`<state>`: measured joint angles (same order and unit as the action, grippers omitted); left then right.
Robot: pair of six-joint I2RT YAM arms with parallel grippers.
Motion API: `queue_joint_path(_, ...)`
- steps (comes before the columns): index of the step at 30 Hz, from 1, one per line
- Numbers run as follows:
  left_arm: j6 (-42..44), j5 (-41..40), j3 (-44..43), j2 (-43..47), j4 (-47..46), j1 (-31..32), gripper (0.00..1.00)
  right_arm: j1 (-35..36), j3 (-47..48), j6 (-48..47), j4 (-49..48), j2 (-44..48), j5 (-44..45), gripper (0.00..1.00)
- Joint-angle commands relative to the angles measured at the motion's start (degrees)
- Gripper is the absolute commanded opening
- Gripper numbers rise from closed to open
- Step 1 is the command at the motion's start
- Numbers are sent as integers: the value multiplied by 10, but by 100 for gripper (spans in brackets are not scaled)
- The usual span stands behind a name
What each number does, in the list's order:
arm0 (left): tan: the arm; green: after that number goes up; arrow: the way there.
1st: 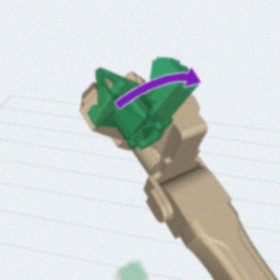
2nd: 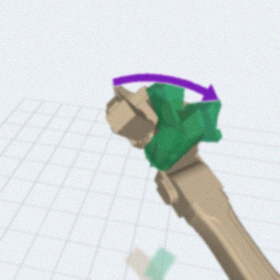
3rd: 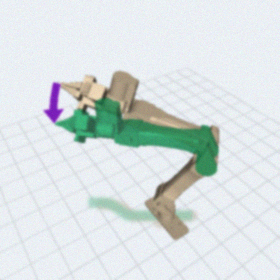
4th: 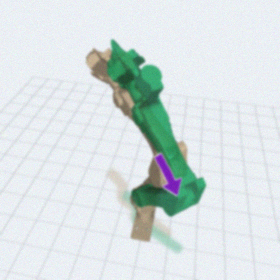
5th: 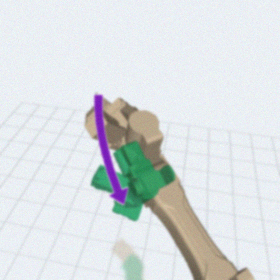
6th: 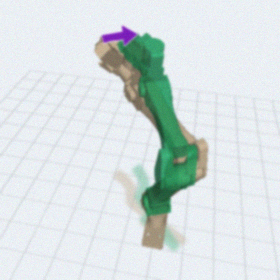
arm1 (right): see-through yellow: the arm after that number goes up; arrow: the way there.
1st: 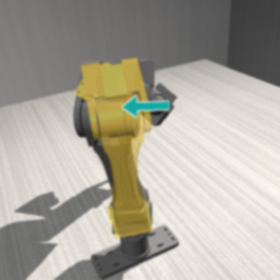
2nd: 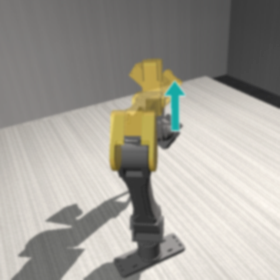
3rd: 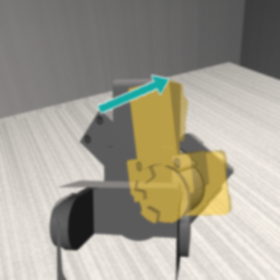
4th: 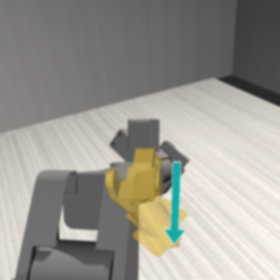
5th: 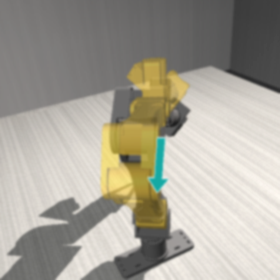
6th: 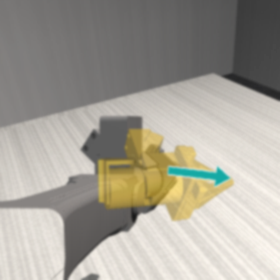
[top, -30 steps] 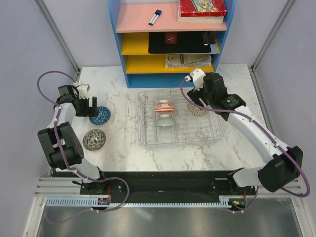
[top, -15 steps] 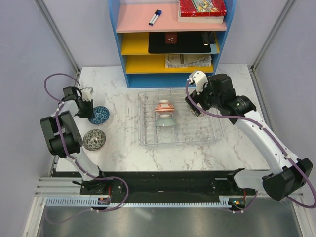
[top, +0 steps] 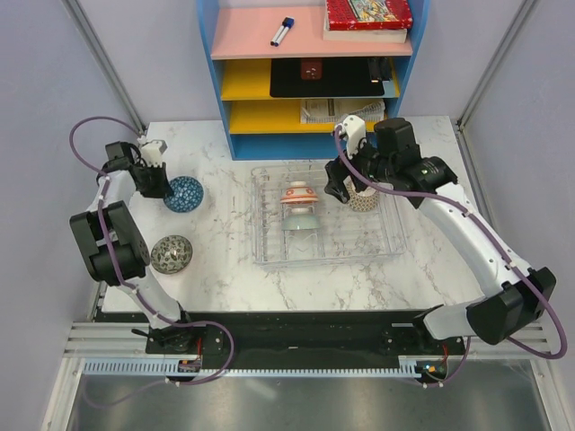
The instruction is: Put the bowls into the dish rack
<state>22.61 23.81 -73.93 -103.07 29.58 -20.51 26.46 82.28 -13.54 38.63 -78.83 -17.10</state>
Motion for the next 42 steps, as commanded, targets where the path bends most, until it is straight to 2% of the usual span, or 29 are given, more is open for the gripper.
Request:
queue_joint_path(1,20,180,-65,48,35,17,2,0,63,75,-22,-8,-153,98)
queue_joint_path(5,26,230,-58,107,38,79,2,0,79,126,-40,-37,-254,98)
queue_joint_path(9,31,278,-43,168,37,166,2,0,56,190,-97,-64,-284,98)
queue_joint_path(13,33,281,-43,212,37,278,2,-5,10,242,-159,-84,-324,98)
queue_joint_path(16,34,282,-52,234,36,327,2,-9,-17,306,-220,-99,-389,98)
queue_joint_path(23,15,280,-56,262,22,374,2,-21,-111,486,-442,-100,-465,98)
queue_joint_path(26,10,268,-52,269,16,384,2,-22,-144,589,-554,-104,-496,97)
queue_joint_path(27,10,264,-51,269,14,386,2,-23,-156,619,-629,-102,-500,97)
queue_joint_path(28,11,259,-48,270,13,391,2,-23,-176,674,-665,-102,-505,96)
queue_joint_path(30,13,244,-43,270,8,396,2,-27,-192,706,-721,-102,-507,96)
queue_joint_path(42,2,213,-31,279,-34,413,2,-32,-216,765,-777,-112,-500,97)
